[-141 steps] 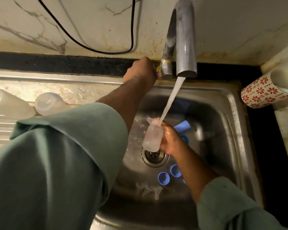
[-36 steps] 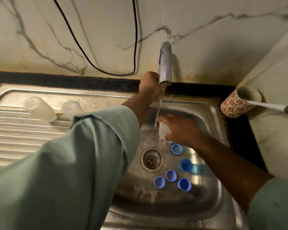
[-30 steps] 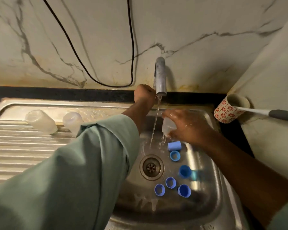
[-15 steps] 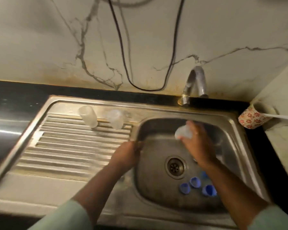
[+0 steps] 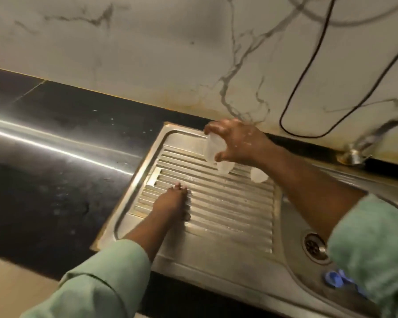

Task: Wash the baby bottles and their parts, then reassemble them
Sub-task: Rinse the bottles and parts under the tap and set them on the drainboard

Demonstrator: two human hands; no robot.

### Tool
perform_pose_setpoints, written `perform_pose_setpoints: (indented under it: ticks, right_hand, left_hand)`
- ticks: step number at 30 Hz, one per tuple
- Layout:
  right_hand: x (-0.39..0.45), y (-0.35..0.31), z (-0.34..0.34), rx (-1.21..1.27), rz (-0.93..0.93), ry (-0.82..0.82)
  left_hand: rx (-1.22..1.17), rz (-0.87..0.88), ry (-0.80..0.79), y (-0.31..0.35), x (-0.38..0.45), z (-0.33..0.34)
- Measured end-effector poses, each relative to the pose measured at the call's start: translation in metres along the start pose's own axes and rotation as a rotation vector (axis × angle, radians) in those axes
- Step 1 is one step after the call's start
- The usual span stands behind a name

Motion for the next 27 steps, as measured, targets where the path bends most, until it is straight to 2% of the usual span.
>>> perform_pose_setpoints:
  ticks: [3,8,19,23,27]
  right_hand:
    - [0.053,-0.022,0.028,-0.097,-0.084,-0.110]
    - [0.110,-0.031,0.077,-0.233,-0.081,-0.261]
    - [0.133,-0.018,0.117,-0.163,-0.013,-0.376]
    - [0.129,-0.017,0.122,-0.231,-0.009,-0.437]
    - [0.115,-0.022,0.093,-0.318,-0.058,-0.331]
  left_hand:
    - [-0.117,-0.015,0.052,-0.004,0.000,0.001]
    - [-0.344,-0.089,0.086,-0.012,-0.001,-0.001]
    - [-0.169,-0.089,0.017,-0.011,0.008,-0.002]
    - [-0.180,-0.099,0.031,-0.011,0.008,-0.004]
    - [-0.216,-0.103,0.040,-0.011,0.004,-0.009]
Point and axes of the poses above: each hand's wrist, its own x-axis towards the middle knuckle, its own z-axis out of the palm, y = z × x, the point moved 8 cm from there along x, towards the middle knuckle, and after that the axes turned 1 degree about -z, right-handed, at the moved point
